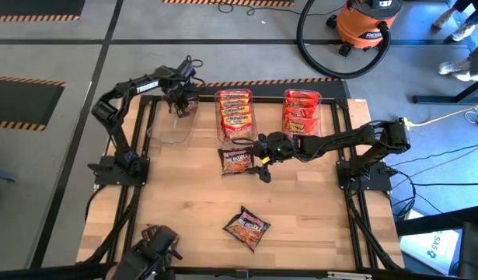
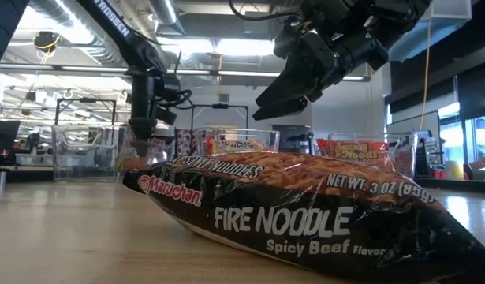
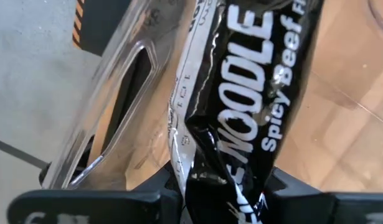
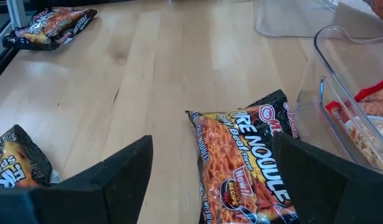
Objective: Sort Maruchan noodles
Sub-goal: Put the top right black noodle pack into the left transparent bin
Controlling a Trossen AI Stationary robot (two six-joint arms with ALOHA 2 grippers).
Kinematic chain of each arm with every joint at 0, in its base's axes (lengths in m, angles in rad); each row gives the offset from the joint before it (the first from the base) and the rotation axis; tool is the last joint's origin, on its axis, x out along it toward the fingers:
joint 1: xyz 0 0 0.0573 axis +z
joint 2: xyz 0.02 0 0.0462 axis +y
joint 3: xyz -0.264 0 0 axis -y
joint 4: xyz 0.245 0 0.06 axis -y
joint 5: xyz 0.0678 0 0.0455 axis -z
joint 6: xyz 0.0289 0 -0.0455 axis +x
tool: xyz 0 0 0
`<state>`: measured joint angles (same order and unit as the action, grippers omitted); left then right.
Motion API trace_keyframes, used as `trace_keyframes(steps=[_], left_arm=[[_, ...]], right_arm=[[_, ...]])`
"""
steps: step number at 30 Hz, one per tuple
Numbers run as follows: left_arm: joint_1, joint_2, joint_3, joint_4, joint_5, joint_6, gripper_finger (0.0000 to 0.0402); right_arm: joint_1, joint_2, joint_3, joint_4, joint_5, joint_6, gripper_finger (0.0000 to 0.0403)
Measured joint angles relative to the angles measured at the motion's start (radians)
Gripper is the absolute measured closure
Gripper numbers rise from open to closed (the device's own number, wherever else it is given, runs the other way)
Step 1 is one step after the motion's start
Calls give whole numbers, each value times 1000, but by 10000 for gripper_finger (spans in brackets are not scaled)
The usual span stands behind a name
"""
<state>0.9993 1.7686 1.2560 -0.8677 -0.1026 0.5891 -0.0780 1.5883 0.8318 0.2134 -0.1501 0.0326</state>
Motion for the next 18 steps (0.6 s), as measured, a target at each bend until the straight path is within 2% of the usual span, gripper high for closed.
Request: trace_keyframes(steps=[10, 18], left_arm=[[0, 21, 0, 51, -45, 74, 317], [7, 22, 0, 63, -39, 101, 275]], right_arm=[[0, 0, 0, -2, -1, 13, 95], [0, 0, 0, 2, -27, 14, 95]])
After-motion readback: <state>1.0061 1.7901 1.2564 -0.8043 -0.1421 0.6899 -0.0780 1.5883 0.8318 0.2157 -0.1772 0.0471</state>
